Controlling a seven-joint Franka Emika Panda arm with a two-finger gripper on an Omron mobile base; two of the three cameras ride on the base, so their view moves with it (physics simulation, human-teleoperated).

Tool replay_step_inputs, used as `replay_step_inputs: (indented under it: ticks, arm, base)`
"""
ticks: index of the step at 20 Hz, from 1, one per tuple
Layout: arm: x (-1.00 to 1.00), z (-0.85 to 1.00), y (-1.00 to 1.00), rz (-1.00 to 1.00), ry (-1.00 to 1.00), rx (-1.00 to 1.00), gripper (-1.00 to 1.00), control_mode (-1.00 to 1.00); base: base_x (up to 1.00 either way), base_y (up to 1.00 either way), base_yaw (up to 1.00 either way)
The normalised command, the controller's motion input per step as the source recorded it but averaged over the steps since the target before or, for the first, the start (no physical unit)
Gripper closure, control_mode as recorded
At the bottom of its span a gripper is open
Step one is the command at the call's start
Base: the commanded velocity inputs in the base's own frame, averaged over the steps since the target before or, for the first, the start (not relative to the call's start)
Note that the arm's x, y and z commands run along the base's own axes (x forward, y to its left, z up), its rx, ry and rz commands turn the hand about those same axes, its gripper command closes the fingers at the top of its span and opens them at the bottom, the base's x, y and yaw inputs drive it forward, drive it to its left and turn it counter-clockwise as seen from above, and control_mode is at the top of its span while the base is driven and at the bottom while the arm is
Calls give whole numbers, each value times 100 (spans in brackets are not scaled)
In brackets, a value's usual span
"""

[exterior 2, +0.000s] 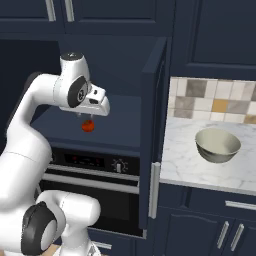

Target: Pick the tomato from the cabinet and place it in the bowl. Then pick the bowl and place it in the sink. Then turn on the sink facuet.

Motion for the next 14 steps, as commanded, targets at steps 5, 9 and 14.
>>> replay_step_inputs:
  ticks: [5,9,14]
  arm:
    - [0,-8,0,0,-5,0,-100,-100]
    - [0,-49,0,0,-19,0,-100,-100]
    - [0,-79,26,0,-19,0,-100,-100]
  base:
    - [0,0,0]
    - [0,0,0]
    - [0,0,0]
